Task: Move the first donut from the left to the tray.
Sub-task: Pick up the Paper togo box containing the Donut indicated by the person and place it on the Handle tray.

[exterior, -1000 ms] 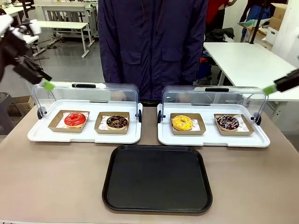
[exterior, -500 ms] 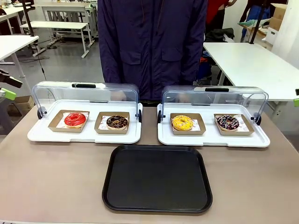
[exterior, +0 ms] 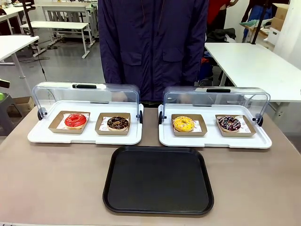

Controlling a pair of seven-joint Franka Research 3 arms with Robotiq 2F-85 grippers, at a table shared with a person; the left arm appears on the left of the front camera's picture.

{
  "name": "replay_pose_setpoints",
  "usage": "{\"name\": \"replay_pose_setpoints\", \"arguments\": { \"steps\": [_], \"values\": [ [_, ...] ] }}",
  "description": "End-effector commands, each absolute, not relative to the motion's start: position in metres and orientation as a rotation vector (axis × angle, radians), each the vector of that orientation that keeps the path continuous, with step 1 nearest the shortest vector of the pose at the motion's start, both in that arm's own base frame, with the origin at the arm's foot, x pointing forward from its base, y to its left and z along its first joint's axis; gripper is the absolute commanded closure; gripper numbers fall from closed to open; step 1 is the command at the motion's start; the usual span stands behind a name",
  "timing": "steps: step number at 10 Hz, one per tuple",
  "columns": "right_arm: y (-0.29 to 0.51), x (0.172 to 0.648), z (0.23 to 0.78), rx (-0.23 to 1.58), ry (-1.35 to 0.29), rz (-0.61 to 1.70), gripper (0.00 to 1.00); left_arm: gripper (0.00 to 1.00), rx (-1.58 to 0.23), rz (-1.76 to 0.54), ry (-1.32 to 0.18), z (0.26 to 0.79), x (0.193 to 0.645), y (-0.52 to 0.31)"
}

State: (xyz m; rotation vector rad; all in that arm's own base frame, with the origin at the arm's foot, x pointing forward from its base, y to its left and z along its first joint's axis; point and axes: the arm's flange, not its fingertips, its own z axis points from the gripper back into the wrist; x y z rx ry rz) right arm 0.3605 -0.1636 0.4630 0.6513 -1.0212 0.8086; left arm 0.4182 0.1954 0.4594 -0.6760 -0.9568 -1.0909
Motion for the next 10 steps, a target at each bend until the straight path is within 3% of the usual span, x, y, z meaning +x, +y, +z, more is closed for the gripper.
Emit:
{"name": "replay_pose_setpoints", "arguments": {
  "steps": [1,10],
  "values": [
    [-0.165,0.3619,0.4651,0.651,-1.018,0.809,0.0,0.0,-0.692,-1.101,-0.967,0.4633,0.4299,0.194],
    [-0.1641,0.3611,0.462,0.659,-1.01,0.797,0.0,0.0,-0.681,-1.089,-0.954,0.4585,0.4233,0.1951]
  ]
}}
